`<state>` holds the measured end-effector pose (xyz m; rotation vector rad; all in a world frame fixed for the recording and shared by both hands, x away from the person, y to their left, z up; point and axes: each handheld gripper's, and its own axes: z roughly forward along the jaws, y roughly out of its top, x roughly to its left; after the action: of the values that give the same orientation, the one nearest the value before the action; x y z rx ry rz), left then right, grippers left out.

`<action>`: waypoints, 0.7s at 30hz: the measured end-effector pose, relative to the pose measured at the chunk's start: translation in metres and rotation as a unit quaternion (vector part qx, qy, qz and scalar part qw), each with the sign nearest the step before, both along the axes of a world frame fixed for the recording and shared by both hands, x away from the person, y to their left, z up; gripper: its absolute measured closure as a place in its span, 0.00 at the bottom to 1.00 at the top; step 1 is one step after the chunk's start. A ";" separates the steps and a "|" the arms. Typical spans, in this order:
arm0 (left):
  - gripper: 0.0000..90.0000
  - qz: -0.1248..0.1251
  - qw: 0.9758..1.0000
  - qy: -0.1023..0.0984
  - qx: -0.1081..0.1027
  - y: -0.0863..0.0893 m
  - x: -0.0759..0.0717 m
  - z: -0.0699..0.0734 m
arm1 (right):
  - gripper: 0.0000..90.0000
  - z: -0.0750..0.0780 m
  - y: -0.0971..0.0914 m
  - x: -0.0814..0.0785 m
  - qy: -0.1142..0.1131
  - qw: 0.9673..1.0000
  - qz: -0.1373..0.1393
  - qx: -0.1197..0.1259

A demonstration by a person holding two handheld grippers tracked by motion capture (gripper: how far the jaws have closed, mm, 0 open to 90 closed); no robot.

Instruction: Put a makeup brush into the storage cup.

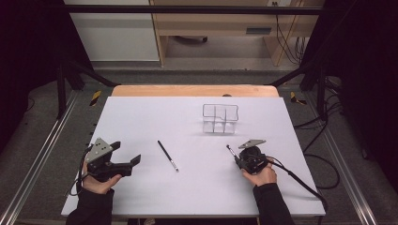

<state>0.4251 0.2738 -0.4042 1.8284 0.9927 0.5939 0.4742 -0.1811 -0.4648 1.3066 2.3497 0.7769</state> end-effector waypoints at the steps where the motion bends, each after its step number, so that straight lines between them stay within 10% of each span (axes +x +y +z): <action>1: 0.08 0.000 1.000 0.000 0.000 0.000 0.000 0.000 | 0.78 0.004 -0.001 0.000 -0.002 1.000 0.001 0.005; 8: 0.08 0.003 1.000 0.000 -0.001 0.002 0.000 0.001 | 0.71 0.021 -0.006 0.000 -0.004 1.000 0.005 0.002; 21: 0.08 0.002 1.000 0.001 0.004 0.002 0.001 0.000 | 0.72 0.026 0.009 0.021 0.091 0.994 0.027 -0.061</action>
<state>0.4257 0.2758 -0.4042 1.8350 0.9973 0.5998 0.4948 -0.1723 -0.4387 1.3152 2.5400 0.5407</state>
